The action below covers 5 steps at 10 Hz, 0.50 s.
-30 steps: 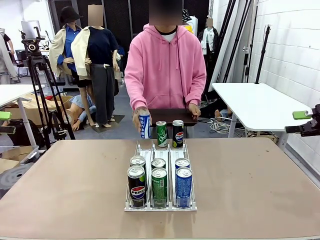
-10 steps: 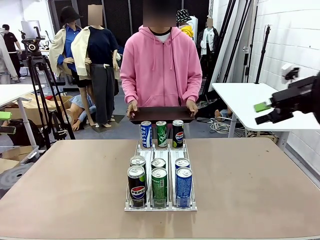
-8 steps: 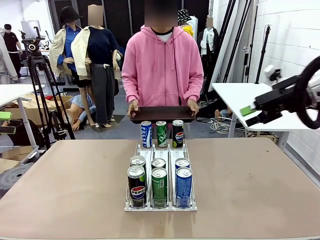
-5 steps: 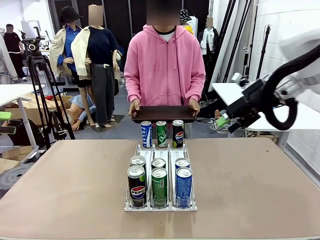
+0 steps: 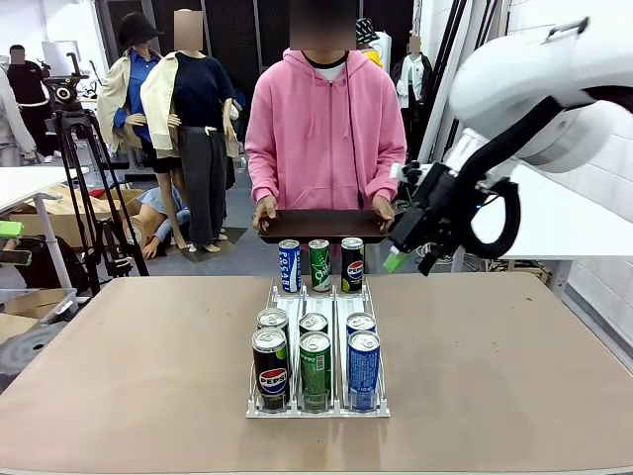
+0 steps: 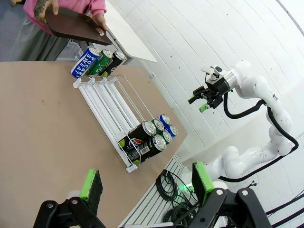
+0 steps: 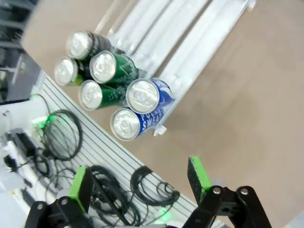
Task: Retrieve and hand over the desired beverage to the person.
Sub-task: Pick up a can of the same type that the person held from the Automatic Can Dispenser.
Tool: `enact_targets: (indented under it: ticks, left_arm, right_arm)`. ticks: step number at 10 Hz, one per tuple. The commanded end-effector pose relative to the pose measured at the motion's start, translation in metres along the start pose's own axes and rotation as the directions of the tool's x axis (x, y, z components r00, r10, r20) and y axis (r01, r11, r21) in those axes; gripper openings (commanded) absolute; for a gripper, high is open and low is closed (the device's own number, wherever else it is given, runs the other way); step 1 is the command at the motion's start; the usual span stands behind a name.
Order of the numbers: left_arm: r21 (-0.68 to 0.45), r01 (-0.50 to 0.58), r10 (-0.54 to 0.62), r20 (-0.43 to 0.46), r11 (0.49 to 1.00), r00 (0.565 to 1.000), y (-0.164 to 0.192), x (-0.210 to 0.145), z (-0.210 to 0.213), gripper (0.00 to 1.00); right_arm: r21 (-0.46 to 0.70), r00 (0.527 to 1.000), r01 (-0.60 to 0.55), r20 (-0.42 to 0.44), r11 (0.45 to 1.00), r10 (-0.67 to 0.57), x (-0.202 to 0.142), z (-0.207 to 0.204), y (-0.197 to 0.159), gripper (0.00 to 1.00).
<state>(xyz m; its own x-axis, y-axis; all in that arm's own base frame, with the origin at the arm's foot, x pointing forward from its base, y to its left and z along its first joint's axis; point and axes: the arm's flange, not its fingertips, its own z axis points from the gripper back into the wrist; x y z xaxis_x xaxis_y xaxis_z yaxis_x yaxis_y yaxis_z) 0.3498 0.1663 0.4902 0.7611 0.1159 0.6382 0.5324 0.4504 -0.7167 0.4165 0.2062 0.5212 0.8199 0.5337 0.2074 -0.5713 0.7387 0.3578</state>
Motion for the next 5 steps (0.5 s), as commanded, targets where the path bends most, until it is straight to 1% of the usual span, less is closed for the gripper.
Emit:
enact_targets:
  ticks: [1,4,5]
  left_arm:
    - [-0.013,0.002,-0.002,0.012,1.0,1.0,-0.001,0.0,0.002,1.0]
    - [-0.013,0.002,-0.002,0.012,1.0,1.0,-0.001,0.0,0.002,1.0]
    - [-0.013,0.002,-0.002,0.012,1.0,1.0,-0.001,0.0,0.002,1.0]
  right_arm:
    - [-0.097,0.995,0.018,-0.092,0.995,-0.027,0.022,-0.022,0.01,1.0]
    - [-0.139,0.989,-0.003,-0.145,0.99,-0.018,0.034,-0.062,0.036,1.0]
    - [-0.176,0.989,-0.002,-0.143,0.984,-0.023,0.035,-0.072,0.044,1.0]
